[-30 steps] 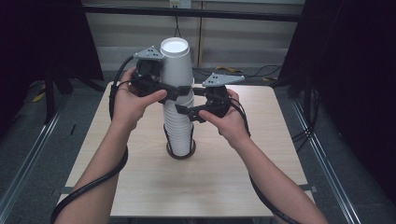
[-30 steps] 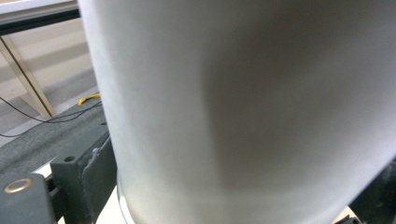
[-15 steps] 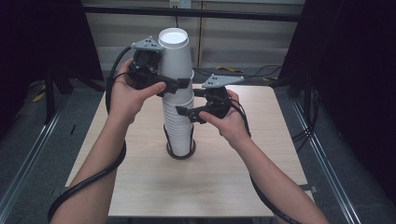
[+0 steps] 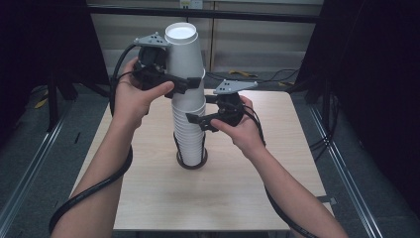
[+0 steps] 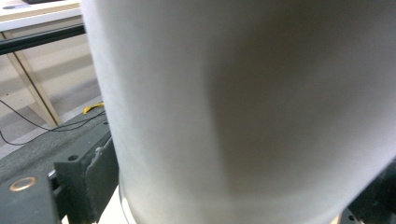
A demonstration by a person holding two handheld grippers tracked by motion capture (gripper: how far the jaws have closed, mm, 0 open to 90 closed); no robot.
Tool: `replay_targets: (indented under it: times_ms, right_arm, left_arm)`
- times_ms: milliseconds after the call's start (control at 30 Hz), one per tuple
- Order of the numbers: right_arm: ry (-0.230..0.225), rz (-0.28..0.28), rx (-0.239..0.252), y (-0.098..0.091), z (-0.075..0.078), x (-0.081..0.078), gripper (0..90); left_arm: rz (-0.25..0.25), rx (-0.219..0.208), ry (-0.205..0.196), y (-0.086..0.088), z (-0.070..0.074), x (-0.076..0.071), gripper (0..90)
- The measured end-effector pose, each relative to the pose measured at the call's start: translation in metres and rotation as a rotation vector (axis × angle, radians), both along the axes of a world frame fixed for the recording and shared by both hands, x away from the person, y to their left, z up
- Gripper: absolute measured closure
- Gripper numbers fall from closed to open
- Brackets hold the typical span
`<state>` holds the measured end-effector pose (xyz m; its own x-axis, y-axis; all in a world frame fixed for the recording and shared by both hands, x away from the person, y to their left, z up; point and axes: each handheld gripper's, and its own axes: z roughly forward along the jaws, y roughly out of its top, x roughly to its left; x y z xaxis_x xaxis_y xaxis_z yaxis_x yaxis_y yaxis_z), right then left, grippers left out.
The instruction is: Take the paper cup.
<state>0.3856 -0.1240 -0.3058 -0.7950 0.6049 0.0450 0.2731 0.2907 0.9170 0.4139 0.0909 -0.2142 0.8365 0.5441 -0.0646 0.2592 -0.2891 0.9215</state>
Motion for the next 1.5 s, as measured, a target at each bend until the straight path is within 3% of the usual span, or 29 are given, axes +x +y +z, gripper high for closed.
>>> replay_targets:
  times_ms: [1067,1500]
  right_arm:
    - [0.004,0.005,-0.007,-0.002,-0.001,-0.001,13.4]
    - [0.015,0.000,-0.004,-0.005,-0.004,0.000,13.3]
  left_arm:
    - [0.006,-0.017,-0.036,0.008,0.024,-0.008,9.4]
    - [0.022,-0.034,-0.025,0.027,0.026,-0.011,9.3]
